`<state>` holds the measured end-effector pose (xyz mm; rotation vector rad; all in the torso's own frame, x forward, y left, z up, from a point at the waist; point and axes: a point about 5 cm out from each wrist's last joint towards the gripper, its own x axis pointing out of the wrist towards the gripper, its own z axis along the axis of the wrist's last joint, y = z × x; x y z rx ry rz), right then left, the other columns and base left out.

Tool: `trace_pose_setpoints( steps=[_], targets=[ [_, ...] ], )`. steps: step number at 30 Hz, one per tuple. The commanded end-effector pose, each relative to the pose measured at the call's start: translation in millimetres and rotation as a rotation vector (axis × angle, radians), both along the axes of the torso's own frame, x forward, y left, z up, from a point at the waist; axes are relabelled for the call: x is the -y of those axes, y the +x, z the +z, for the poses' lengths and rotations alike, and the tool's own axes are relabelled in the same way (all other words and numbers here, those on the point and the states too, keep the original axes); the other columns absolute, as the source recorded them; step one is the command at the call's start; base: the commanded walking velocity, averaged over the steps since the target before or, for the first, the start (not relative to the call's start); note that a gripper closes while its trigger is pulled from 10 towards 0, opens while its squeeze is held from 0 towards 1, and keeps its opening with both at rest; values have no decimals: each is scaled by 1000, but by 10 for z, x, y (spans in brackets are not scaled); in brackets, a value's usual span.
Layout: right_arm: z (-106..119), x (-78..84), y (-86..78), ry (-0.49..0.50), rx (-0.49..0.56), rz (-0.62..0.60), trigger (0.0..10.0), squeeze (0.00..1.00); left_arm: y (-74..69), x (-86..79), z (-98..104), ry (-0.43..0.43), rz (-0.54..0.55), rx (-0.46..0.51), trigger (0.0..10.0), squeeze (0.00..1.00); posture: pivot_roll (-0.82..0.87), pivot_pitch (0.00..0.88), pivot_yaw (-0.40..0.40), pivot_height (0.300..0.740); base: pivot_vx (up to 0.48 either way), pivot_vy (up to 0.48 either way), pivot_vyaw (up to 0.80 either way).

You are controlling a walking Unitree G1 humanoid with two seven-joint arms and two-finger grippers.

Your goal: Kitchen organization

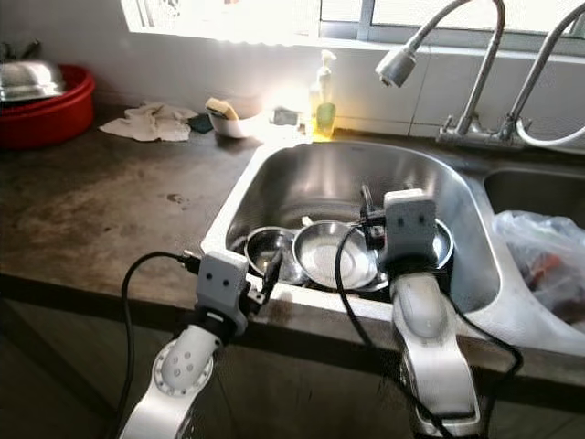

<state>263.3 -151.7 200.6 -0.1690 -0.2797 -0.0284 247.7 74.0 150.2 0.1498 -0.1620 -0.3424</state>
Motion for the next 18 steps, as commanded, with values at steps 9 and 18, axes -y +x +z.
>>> trace_pose_setpoints(
  steps=[9,18],
  targets=[
    [-41,3,-213,-42,13,-23,10000,0,-29,-17,-56,0,-8,-14,10000,0,152,0,-38,740,0,0,0],
    [-127,-36,-176,19,-27,-3,10000,0,-52,8,-104,24,-34,-22,10000,0,160,0,-29,740,-154,0,0]
  ],
)
